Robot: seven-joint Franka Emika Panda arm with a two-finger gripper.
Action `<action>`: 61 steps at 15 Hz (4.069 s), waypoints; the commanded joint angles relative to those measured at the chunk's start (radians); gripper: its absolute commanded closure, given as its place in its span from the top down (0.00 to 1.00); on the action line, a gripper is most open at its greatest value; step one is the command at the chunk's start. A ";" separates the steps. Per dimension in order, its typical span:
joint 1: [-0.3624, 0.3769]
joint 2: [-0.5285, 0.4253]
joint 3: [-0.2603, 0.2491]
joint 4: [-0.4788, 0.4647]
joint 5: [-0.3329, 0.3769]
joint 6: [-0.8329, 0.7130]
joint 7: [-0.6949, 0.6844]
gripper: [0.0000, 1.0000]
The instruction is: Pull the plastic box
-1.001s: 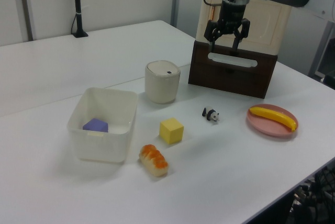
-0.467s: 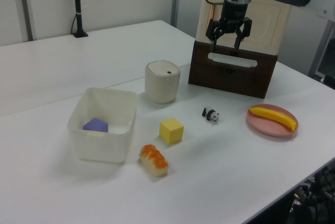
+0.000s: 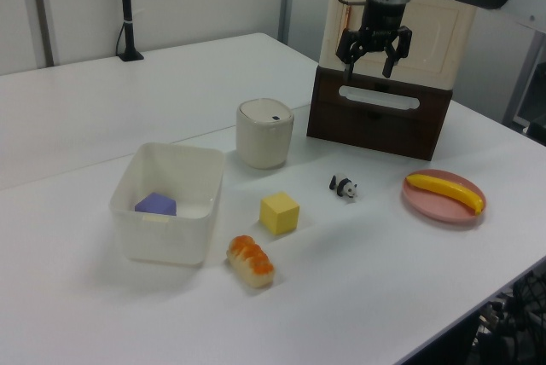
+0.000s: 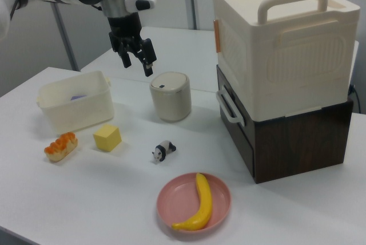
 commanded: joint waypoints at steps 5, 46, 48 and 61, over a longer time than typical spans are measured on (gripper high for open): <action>0.001 -0.024 -0.012 -0.013 0.021 -0.025 -0.023 1.00; 0.311 0.140 -0.009 -0.010 0.087 0.282 -0.071 1.00; 0.337 0.151 -0.009 -0.002 0.088 0.325 -0.071 1.00; 0.446 0.243 0.007 0.062 0.081 0.343 -0.457 1.00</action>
